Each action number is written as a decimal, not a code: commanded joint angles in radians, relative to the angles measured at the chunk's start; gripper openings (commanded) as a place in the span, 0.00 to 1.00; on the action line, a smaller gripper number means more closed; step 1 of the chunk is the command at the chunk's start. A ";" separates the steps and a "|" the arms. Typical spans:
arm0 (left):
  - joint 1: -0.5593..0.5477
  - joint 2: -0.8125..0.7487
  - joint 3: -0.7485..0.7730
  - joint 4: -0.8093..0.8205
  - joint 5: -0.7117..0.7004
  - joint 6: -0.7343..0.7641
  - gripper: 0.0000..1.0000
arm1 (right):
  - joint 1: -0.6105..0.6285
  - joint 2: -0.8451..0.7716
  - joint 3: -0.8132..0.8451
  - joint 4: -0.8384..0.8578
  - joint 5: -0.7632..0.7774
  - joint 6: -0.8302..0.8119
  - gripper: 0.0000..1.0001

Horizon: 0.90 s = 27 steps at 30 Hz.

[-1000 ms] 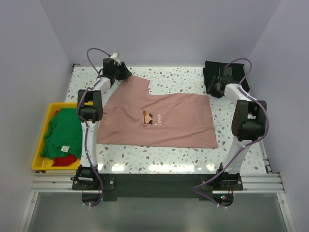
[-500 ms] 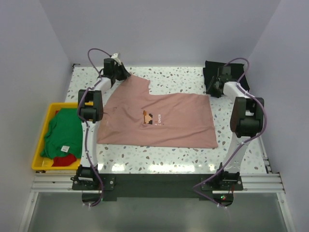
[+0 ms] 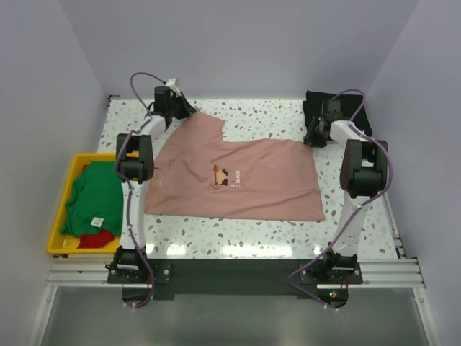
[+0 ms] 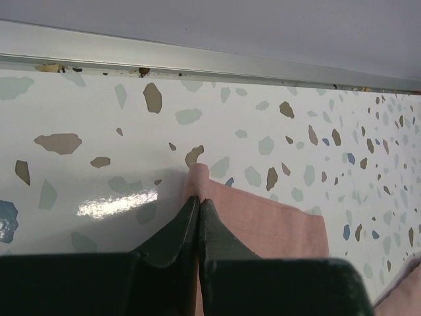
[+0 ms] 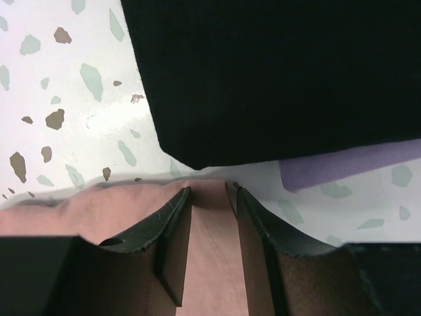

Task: Fold and stack the t-shirts
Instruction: Fold the tshirt

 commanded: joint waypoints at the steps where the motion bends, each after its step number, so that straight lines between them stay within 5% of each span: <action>1: 0.011 -0.084 0.038 0.067 0.032 -0.022 0.00 | -0.002 0.002 0.041 -0.005 -0.021 -0.001 0.37; 8: 0.021 -0.107 0.030 0.094 0.041 -0.051 0.00 | -0.005 0.004 0.063 0.001 -0.012 0.005 0.22; 13: 0.038 -0.144 0.002 0.134 0.058 -0.086 0.00 | -0.012 -0.001 0.053 0.016 -0.044 0.010 0.01; 27: 0.093 -0.250 -0.085 0.183 0.099 -0.115 0.00 | -0.036 -0.159 -0.080 0.137 -0.061 0.036 0.00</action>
